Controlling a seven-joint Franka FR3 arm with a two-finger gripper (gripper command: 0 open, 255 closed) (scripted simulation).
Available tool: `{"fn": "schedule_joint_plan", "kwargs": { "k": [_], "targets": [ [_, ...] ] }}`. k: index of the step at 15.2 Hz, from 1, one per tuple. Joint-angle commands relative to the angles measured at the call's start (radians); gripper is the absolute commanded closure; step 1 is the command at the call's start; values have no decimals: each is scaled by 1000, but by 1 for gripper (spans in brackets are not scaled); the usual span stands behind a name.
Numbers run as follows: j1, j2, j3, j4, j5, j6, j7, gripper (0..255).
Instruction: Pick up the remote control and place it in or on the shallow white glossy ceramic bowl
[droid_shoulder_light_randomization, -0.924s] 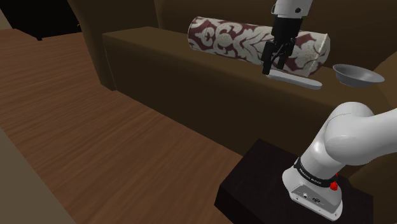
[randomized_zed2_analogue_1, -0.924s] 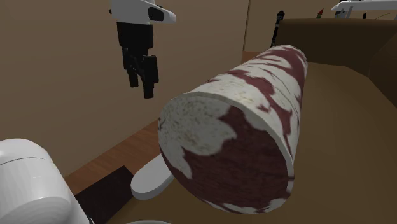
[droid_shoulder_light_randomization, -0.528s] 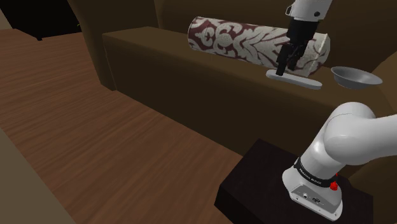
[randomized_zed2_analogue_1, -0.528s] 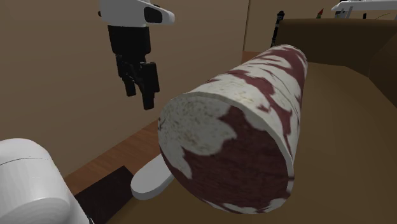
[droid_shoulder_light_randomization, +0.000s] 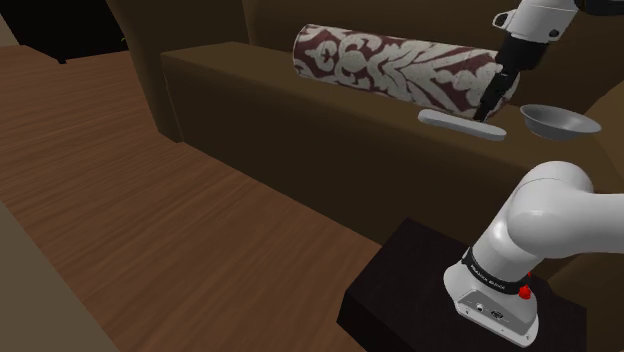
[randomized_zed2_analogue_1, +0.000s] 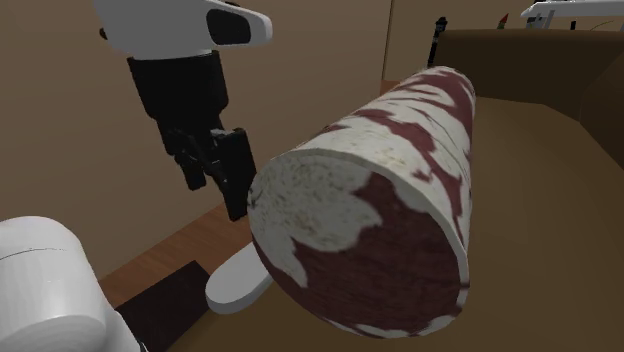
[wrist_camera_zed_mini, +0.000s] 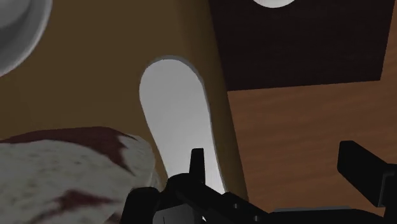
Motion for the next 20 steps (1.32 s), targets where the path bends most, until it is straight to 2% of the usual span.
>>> {"fn": "schedule_joint_plan", "kwargs": {
  "k": [1, 2, 4, 7, 13, 20],
  "targets": [
    [-16, -44, -62, -22, -64, -2, -69, 0],
    [-29, -62, -87, -26, -88, -1, -108, 0],
    [-91, -76, -127, -31, -120, 18, -212, 0],
    [-194, -58, -120, -67, -97, 73, -304, 0],
    [-211, -79, -145, -148, -121, 132, -304, 0],
    [-211, -79, -145, -148, -121, 131, -304, 0]
  ]
}}
